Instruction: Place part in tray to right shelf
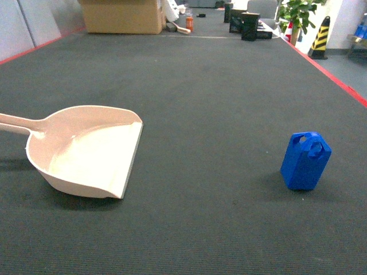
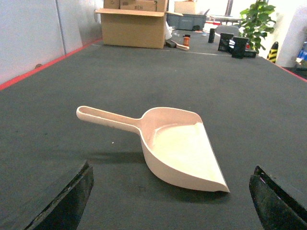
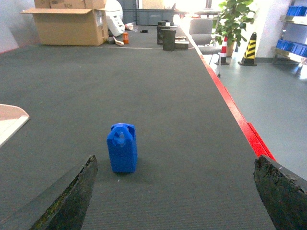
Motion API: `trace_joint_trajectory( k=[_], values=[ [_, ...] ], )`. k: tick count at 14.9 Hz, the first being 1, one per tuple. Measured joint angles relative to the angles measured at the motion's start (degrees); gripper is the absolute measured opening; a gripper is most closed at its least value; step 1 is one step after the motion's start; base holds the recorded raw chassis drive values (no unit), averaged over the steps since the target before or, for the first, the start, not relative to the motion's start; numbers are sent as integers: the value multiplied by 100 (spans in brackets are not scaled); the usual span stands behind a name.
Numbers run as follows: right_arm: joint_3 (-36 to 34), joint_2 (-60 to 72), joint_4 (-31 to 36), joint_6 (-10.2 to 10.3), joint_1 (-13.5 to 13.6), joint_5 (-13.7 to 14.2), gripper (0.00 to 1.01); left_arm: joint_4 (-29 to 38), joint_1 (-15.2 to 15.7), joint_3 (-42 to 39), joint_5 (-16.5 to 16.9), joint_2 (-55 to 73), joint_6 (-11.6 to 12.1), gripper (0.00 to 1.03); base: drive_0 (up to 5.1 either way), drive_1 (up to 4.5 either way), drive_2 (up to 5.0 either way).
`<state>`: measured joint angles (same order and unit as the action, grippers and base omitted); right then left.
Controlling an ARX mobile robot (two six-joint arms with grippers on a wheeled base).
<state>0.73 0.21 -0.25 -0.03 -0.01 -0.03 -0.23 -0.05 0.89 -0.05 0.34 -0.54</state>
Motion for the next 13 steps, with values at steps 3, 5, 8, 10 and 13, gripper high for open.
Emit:
trace_joint_trajectory(
  k=[3,5,8,10,13],
  values=[
    [0,0,-2,0,0,-2,98,0,0,0,0,0,0,98,0,0,0],
    [0,0,-2,0,0,0,98,0,0,0,2,0,0,98,0,0,0],
    [0,0,-2,0,0,-2,98,0,0,0,2,0,0,98,0,0,0],
    [0,0,0,0,0,-2,98,0,0,0,2,0,0,98,0,0,0],
    [0,0,-2,0,0,0,98,0,0,0,2,0,0,98,0,0,0]
  ],
)
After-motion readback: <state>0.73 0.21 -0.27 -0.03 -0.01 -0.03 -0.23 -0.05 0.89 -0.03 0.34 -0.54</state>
